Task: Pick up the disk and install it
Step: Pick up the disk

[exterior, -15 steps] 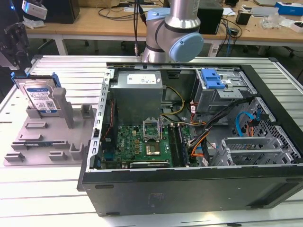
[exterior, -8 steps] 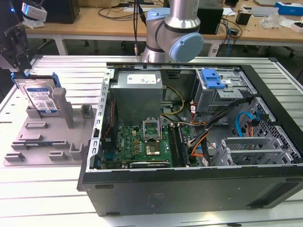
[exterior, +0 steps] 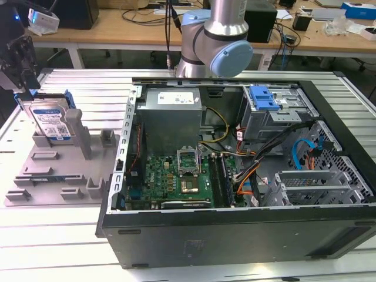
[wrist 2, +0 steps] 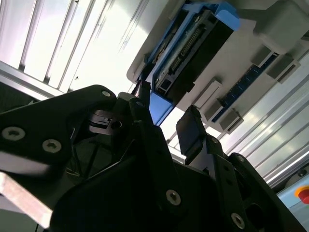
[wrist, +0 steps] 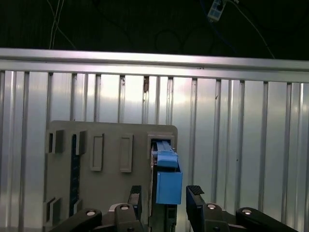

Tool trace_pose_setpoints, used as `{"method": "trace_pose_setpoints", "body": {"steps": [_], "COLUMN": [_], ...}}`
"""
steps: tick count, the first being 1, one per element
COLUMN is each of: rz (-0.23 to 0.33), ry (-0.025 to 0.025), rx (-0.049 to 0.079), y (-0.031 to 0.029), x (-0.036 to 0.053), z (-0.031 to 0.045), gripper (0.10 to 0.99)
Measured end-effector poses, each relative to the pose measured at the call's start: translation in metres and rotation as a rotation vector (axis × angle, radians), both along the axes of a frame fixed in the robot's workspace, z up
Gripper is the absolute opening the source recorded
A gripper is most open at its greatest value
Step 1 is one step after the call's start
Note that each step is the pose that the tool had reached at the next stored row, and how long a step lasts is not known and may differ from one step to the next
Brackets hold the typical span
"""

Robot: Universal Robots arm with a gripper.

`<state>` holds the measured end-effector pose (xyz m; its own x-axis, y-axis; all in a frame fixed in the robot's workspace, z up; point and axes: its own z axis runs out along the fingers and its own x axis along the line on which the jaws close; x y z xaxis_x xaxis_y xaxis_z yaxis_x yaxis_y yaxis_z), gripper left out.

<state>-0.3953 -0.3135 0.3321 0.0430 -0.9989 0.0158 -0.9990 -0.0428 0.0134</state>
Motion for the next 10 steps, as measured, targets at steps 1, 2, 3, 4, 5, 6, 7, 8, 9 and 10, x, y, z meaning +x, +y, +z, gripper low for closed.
{"method": "trace_pose_setpoints", "body": {"steps": [1, 2, 3, 4, 5, 6, 7, 8, 9, 10], "rz": [0.0, 0.0, 0.0, 0.0, 0.0, 0.0, 0.0, 0.0, 0.0, 0.0], "ry": [0.0, 0.0, -0.0001, 0.0, 0.0, 0.0, -0.0001, 0.0, 0.0, 0.0], "rx": [0.0, 0.0, 0.0, 0.0, 0.0, 0.0, 0.0, 0.0, 0.0, 0.0], "y": [0.0, 0.0, 0.0, 0.0, 0.0, 0.0, 0.0, 0.0, 0.0, 0.0], "x": [-0.0001, -0.0002, -0.0003, -0.0003, -0.0004, -0.0004, -0.0005, -0.0006, -0.0007, -0.0007], "z": [-0.0009, -0.0022, -0.0032, -0.0039, -0.0046, -0.0051, -0.0061, -0.0067, -0.0073, -0.0079], "gripper": [0.498, 0.498, 0.498, 0.498, 0.498, 0.498, 0.498, 0.498, 0.498, 0.498]}}
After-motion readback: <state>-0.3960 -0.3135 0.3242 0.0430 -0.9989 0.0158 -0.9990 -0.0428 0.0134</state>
